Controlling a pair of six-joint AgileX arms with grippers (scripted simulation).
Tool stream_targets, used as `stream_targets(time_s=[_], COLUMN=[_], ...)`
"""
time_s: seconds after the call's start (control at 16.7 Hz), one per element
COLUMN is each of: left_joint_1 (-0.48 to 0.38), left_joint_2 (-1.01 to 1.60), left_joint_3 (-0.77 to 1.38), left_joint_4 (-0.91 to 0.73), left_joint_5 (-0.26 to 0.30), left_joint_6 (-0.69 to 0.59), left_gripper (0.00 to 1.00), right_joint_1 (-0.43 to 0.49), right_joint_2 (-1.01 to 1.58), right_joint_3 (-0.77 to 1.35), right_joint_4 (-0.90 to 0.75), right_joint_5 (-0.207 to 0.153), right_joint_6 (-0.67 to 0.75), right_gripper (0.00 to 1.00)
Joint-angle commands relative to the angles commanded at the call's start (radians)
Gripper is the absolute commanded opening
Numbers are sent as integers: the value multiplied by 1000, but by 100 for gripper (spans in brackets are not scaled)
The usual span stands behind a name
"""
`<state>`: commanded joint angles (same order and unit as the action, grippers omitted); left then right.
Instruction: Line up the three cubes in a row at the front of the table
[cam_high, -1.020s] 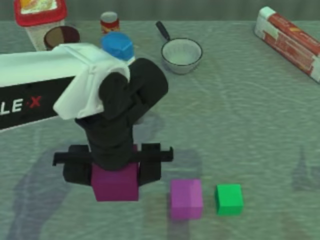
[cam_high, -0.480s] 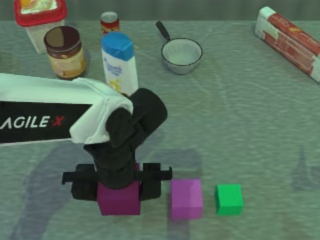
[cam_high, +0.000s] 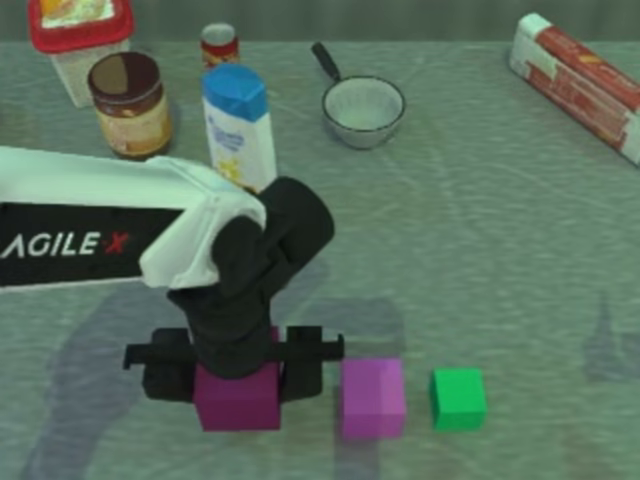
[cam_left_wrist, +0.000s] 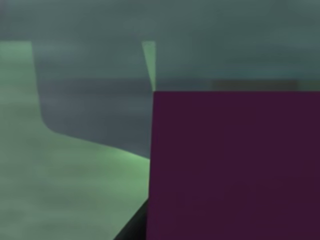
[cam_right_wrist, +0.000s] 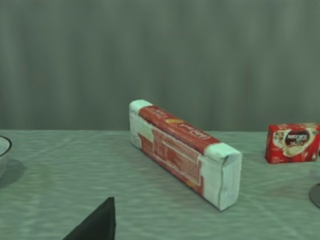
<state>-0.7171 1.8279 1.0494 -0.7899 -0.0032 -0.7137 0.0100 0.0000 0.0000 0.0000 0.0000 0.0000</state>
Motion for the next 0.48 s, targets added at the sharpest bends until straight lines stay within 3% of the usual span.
stream_targets(time_s=[0.42, 0.48], left_joint_1=[0, 0], left_joint_2=[0, 0], left_joint_3=[0, 0], left_joint_4=[0, 0], left_joint_5=[0, 0], left_joint_6=[0, 0], left_gripper=[98, 100], right_joint_1=[0, 0], right_joint_2=[0, 0], right_joint_3=[0, 0], right_joint_4=[0, 0], right_joint_5=[0, 0], right_joint_6=[0, 0], right_gripper=[100, 100])
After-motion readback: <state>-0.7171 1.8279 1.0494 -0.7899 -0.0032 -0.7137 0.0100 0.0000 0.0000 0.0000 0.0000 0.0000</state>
